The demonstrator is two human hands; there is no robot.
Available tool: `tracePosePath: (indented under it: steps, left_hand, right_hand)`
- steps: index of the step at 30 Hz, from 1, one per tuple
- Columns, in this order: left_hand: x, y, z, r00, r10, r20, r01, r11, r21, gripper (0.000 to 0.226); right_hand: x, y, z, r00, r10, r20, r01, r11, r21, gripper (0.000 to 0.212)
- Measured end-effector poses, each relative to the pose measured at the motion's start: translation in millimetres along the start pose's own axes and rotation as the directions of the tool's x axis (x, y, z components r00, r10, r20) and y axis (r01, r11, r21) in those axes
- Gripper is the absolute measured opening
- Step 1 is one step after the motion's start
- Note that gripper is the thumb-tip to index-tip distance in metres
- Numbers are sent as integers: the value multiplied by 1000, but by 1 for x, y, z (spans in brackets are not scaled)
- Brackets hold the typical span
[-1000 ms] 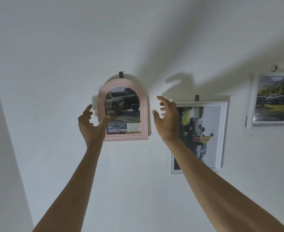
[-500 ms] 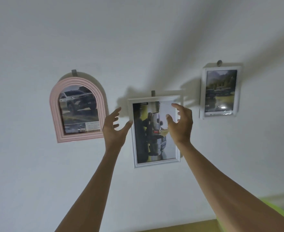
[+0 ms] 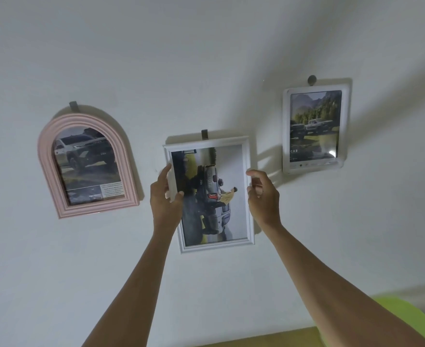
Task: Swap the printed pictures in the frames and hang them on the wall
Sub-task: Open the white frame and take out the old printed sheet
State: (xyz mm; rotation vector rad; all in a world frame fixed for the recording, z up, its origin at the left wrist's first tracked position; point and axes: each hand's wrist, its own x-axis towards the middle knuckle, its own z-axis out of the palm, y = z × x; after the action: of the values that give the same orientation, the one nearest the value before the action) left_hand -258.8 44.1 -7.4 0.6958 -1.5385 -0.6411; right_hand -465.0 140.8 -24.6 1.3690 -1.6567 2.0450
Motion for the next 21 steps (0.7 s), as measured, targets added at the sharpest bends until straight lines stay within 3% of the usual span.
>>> tracePosePath:
  steps: [9, 21]
  left_hand:
    - [0, -3, -6, 999, -30, 11, 31, 998, -56, 85]
    - [-19, 30, -37, 996, -42, 81, 51, 992, -114, 79]
  right_hand:
    - [2, -3, 6, 999, 45, -29, -45, 999, -15, 41]
    - [-19, -51, -13, 996, 53, -68, -56, 998, -39, 47]
